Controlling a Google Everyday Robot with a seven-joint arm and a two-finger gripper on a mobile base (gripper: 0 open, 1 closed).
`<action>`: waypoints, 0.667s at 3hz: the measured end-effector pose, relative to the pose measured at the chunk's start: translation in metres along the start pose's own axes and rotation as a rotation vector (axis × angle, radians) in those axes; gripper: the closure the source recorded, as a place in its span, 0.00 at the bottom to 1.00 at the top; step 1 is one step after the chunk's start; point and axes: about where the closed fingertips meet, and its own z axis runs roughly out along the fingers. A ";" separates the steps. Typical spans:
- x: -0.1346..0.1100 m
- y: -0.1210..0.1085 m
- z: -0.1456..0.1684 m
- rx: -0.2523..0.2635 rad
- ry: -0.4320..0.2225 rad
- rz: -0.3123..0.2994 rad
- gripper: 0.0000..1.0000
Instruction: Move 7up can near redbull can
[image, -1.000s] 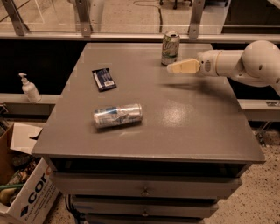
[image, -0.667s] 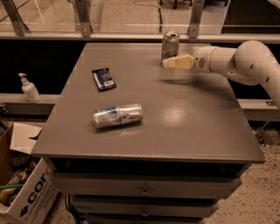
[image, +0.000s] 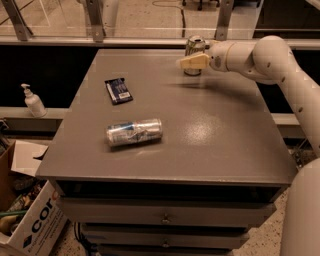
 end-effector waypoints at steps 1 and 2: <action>-0.001 0.006 0.020 -0.017 0.002 -0.006 0.18; 0.002 0.007 0.023 -0.019 0.000 0.000 0.41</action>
Offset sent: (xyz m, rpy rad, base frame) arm 0.0113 0.0145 -0.0083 0.0080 0.0048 0.0069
